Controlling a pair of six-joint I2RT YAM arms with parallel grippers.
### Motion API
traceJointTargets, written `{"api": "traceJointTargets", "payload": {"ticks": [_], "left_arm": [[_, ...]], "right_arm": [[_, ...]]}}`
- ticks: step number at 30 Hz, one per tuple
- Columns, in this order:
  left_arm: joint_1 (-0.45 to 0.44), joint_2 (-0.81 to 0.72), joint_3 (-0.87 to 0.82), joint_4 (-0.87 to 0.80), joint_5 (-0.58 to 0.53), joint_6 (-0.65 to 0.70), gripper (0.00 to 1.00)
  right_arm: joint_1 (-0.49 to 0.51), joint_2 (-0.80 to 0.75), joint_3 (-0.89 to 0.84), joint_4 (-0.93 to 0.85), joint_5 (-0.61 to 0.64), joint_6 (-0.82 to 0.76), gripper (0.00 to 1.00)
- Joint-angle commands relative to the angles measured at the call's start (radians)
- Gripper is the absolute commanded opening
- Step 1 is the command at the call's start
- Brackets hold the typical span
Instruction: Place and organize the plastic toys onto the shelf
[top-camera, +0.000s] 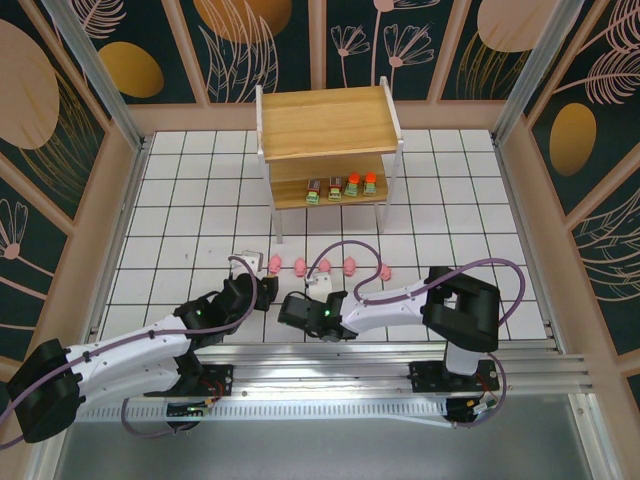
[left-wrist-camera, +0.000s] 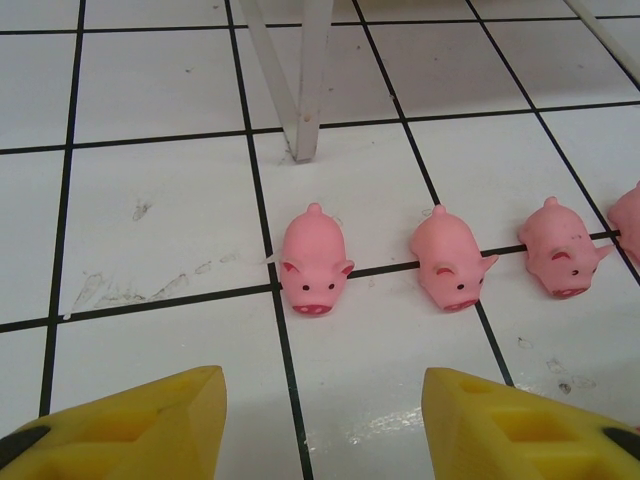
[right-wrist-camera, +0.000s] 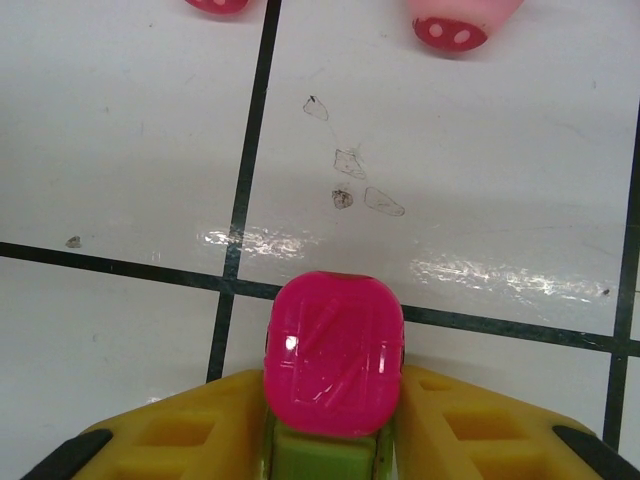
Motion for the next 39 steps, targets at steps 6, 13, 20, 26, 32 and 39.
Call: {"api": "traceJointTargets", "payload": {"ticks": [6, 13, 20, 26, 32, 39], "left_arm": [[-0.006, 0.005, -0.011, 0.024, -0.002, -0.005, 0.55], [-0.006, 0.003, -0.011, 0.023, -0.004, -0.006, 0.55], [-0.006, 0.002, -0.011, 0.024, 0.0, -0.003, 0.55], [-0.005, -0.01, -0.014, 0.025, 0.002, -0.003, 0.55], [-0.005, -0.011, -0.016, 0.027, 0.001, -0.002, 0.55], [-0.006, -0.01, -0.016, 0.028, -0.003, -0.002, 0.55]], "right_arm": [[0.003, 0.041, 0.002, -0.043, -0.003, 0.038, 0.36], [0.004, 0.021, -0.007, -0.05, 0.012, 0.047, 0.25], [0.002, -0.042, 0.019, -0.087, 0.068, 0.022, 0.22], [-0.029, -0.117, 0.058, -0.141, 0.118, -0.035, 0.22], [-0.102, -0.211, 0.091, -0.147, 0.143, -0.131, 0.22], [-0.197, -0.224, 0.207, -0.12, 0.155, -0.297, 0.22]]}}
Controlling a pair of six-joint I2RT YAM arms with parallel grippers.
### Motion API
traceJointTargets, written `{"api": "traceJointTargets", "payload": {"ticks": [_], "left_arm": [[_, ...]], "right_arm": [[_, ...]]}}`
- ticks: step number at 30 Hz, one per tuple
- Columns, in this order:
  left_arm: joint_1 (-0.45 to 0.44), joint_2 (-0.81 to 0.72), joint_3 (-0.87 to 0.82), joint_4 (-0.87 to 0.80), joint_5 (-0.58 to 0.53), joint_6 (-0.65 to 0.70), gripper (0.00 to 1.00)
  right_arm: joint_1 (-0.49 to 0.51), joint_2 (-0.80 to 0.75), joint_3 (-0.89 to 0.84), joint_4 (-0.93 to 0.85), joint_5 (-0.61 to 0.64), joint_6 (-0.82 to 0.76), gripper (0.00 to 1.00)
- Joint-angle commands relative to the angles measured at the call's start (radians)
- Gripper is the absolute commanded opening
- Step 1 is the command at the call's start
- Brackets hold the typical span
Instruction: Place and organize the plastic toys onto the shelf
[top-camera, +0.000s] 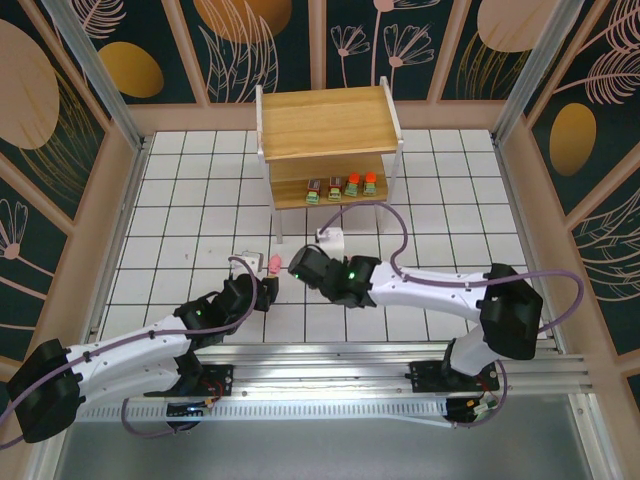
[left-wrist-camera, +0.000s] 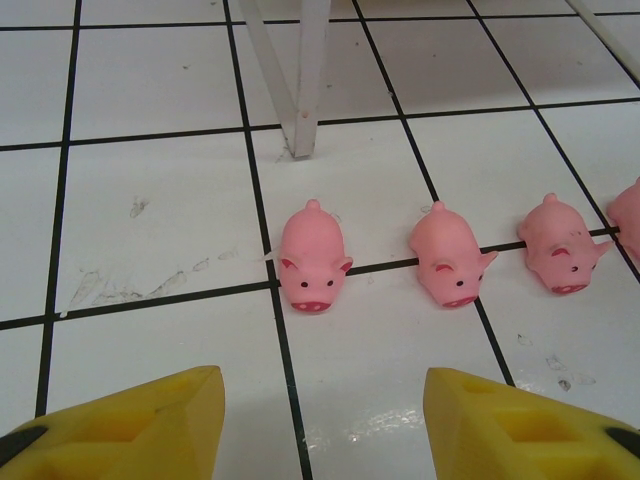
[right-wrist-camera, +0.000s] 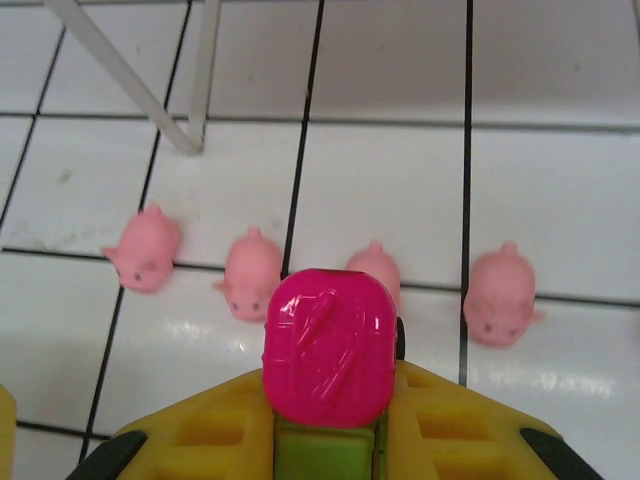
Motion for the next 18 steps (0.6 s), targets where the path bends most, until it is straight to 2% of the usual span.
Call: {"api": "traceJointTargets", "payload": {"ticks": [1, 9, 18], "left_arm": [[-0.006, -0.011, -0.011, 0.023, -0.007, -0.002, 0.55], [-0.006, -0.015, -0.016, 0.035, 0.019, 0.016, 0.55], [-0.005, -0.015, -0.021, 0.081, 0.084, 0.083, 0.55]], "right_arm": [[-0.035, -0.003, 0.079, -0.001, 0.045, -0.12, 0.22], [-0.103, 0.092, 0.271, 0.038, 0.035, -0.268, 0.22], [-0.153, 0.201, 0.427, 0.066, 0.007, -0.354, 0.22]]}}
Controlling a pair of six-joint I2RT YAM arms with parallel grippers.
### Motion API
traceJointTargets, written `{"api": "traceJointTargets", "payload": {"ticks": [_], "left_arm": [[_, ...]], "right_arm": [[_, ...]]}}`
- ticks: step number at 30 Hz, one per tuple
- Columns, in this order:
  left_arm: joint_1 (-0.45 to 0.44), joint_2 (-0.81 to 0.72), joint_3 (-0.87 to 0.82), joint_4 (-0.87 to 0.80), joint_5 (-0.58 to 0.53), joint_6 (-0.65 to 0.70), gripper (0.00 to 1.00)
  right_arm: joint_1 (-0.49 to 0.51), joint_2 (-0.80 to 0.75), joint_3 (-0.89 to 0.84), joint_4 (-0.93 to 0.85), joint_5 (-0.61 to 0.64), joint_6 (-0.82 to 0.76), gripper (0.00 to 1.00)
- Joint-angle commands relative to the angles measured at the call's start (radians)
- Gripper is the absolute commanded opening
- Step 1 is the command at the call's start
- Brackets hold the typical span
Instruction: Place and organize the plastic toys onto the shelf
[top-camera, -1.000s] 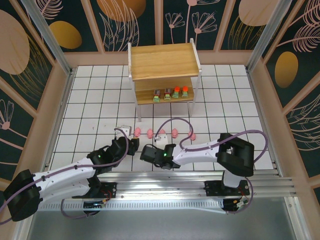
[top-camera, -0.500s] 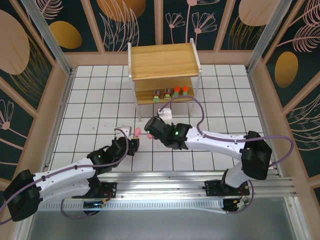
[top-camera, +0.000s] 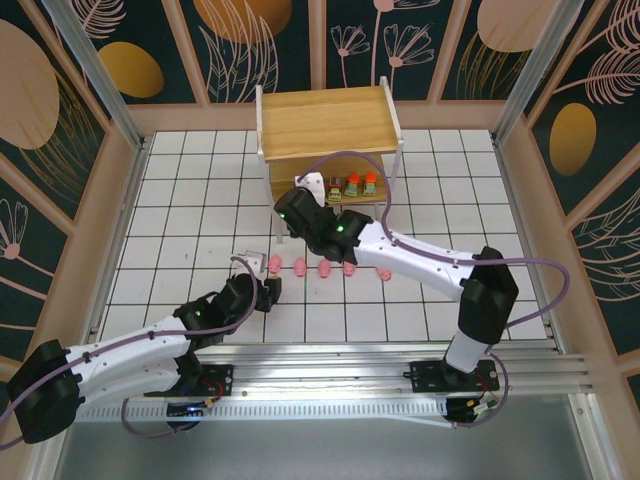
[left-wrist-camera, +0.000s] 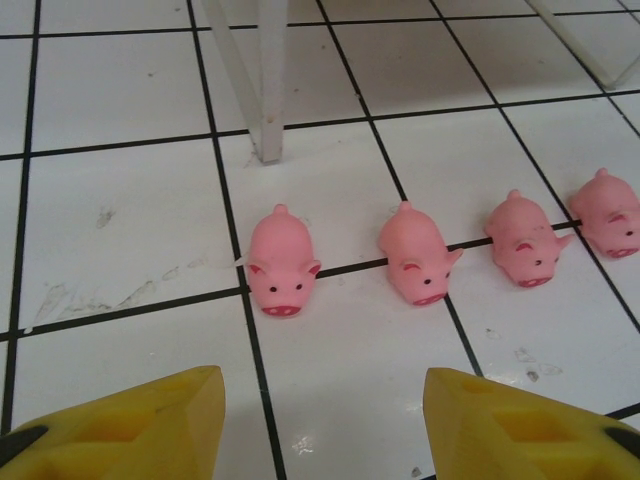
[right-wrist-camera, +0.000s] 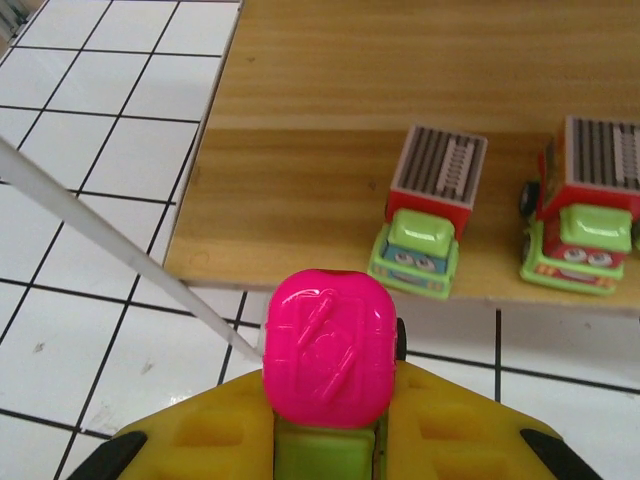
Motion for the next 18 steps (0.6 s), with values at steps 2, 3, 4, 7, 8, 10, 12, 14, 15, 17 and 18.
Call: {"api": "traceJointTargets", "payload": {"ticks": [2, 3, 4, 7, 8, 10, 12, 14, 15, 17, 18], "left_arm": [[-0.006, -0.008, -0.015, 0.052, 0.046, 0.057, 0.55], [-0.006, -0.007, -0.016, 0.057, 0.053, 0.062, 0.55], [-0.006, -0.006, -0.016, 0.062, 0.058, 0.067, 0.55], [-0.006, -0.005, -0.018, 0.075, 0.078, 0.083, 0.56], [-0.006, -0.003, -0.018, 0.079, 0.082, 0.087, 0.56], [-0.006, 0.0, -0.02, 0.086, 0.091, 0.095, 0.56], [-0.006, 0.001, -0.019, 0.095, 0.1, 0.105, 0.56], [-0.006, 0.002, -0.02, 0.099, 0.103, 0.109, 0.56], [-0.006, 0.002, -0.022, 0.101, 0.103, 0.11, 0.56], [-0.006, 0.0, -0.023, 0.103, 0.101, 0.109, 0.56], [-0.005, 0.0, -0.023, 0.103, 0.1, 0.109, 0.56]], "right_arm": [[-0.023, 0.052, 0.08, 0.031, -0.002, -0.068, 0.22], [-0.026, 0.062, 0.093, 0.034, -0.002, -0.074, 0.22], [-0.031, 0.074, 0.106, 0.034, -0.005, -0.079, 0.22], [-0.042, 0.105, 0.139, 0.04, -0.013, -0.093, 0.22], [-0.046, 0.114, 0.151, 0.042, -0.015, -0.096, 0.22], [-0.052, 0.132, 0.168, 0.049, -0.02, -0.105, 0.22], [-0.059, 0.151, 0.186, 0.054, -0.024, -0.113, 0.22], [-0.065, 0.169, 0.202, 0.057, -0.03, -0.118, 0.22], [-0.068, 0.178, 0.211, 0.058, -0.032, -0.121, 0.22], [-0.073, 0.191, 0.22, 0.066, -0.036, -0.126, 0.22], [-0.074, 0.197, 0.225, 0.069, -0.037, -0.127, 0.22]]}}
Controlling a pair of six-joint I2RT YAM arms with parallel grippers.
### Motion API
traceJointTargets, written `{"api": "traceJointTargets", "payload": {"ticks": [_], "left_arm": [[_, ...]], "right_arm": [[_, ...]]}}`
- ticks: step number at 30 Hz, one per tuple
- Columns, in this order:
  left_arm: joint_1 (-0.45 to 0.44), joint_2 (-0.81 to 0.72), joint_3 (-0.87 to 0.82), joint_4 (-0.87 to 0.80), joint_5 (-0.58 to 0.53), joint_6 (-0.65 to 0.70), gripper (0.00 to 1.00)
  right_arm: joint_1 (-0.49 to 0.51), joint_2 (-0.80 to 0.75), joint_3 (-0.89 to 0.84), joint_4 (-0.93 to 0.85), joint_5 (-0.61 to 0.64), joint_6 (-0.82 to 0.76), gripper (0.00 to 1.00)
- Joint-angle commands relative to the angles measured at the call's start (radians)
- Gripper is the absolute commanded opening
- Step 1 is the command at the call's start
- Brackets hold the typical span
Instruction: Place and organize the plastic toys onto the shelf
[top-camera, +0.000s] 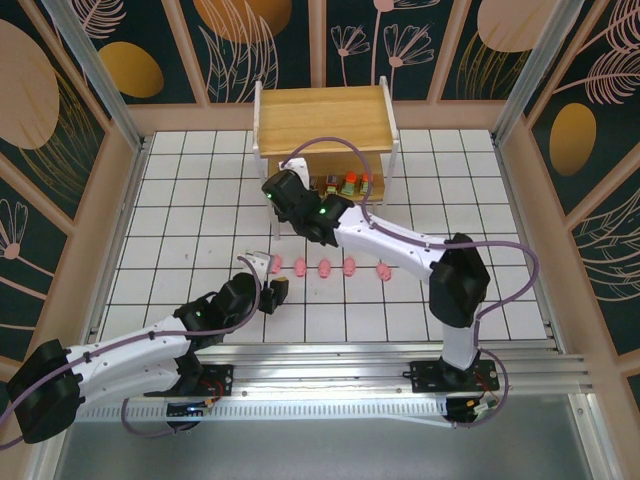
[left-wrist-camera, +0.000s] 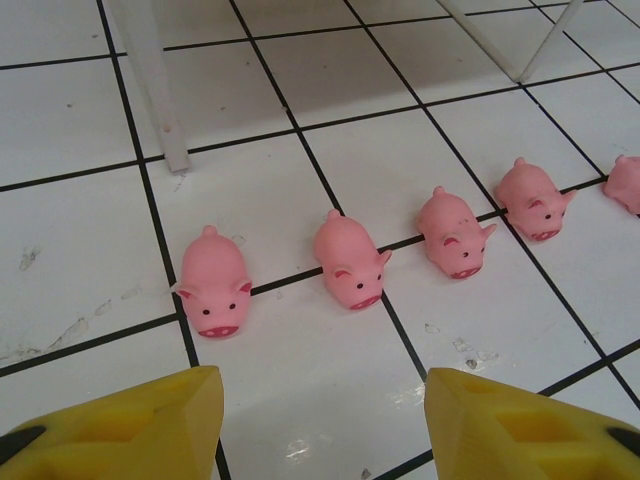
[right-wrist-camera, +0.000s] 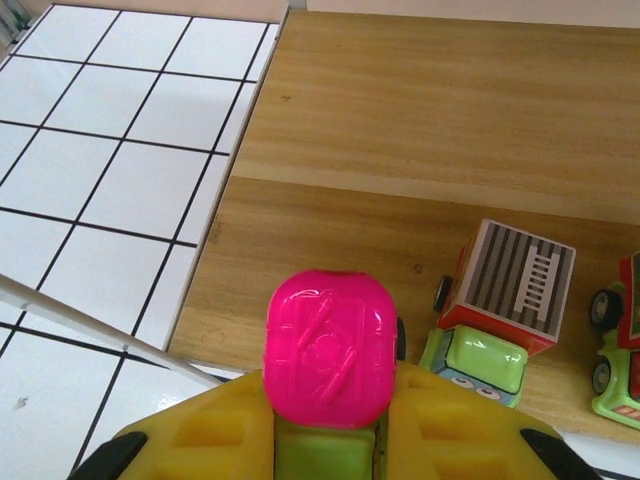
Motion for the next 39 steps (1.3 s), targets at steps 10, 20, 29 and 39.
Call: {"api": "traceJointTargets", "payload": {"ticks": [10, 20, 29, 39], "left_arm": [[-0.005, -0.008, -0.019, 0.031, 0.007, 0.017, 0.56], [-0.006, -0.017, -0.024, 0.031, 0.004, 0.016, 0.56], [-0.006, -0.023, -0.025, 0.031, 0.003, 0.014, 0.56], [-0.005, -0.028, -0.026, 0.031, 0.001, 0.013, 0.57]], "right_arm": [[-0.023, 0.033, 0.007, 0.108, 0.013, -0.005, 0.22], [-0.034, 0.068, 0.007, 0.145, -0.003, -0.007, 0.22], [-0.04, 0.091, 0.008, 0.152, -0.009, -0.01, 0.23], [-0.046, 0.121, 0.029, 0.134, -0.029, -0.011, 0.27]]}}
